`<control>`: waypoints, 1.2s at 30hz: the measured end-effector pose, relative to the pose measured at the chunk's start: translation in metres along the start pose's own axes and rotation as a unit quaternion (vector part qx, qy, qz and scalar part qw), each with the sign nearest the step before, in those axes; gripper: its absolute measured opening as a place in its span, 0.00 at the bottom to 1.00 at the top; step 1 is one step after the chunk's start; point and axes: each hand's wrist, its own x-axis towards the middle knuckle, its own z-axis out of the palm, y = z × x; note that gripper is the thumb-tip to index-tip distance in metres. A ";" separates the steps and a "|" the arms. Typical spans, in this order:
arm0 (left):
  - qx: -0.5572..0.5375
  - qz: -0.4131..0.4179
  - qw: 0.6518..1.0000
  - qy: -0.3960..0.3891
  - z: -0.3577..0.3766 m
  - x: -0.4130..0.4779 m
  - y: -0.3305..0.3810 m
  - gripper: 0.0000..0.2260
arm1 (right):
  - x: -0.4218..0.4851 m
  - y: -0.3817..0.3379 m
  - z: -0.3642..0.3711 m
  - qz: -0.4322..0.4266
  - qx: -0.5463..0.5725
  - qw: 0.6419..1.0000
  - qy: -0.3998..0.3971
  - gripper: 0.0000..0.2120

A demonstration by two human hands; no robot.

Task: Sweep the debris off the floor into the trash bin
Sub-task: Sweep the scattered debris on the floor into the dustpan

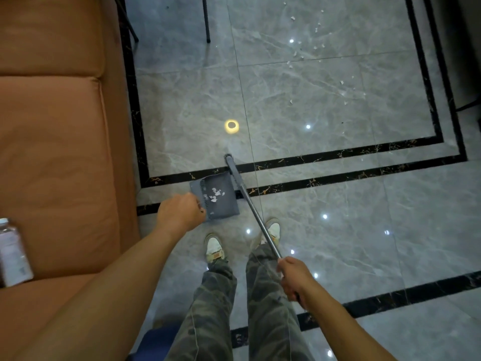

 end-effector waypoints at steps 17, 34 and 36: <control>0.001 0.003 0.998 -0.067 0.007 -0.005 -0.001 0.20 | 0.011 0.008 0.017 0.057 0.121 0.988 -0.074 0.10; 0.003 0.087 0.993 -0.078 -0.029 -0.028 0.163 0.19 | 0.011 0.151 -0.153 0.096 0.322 0.930 0.147 0.12; 0.017 0.091 0.993 -0.074 -0.031 -0.029 0.188 0.19 | 0.022 0.164 -0.170 0.136 0.313 0.926 0.163 0.12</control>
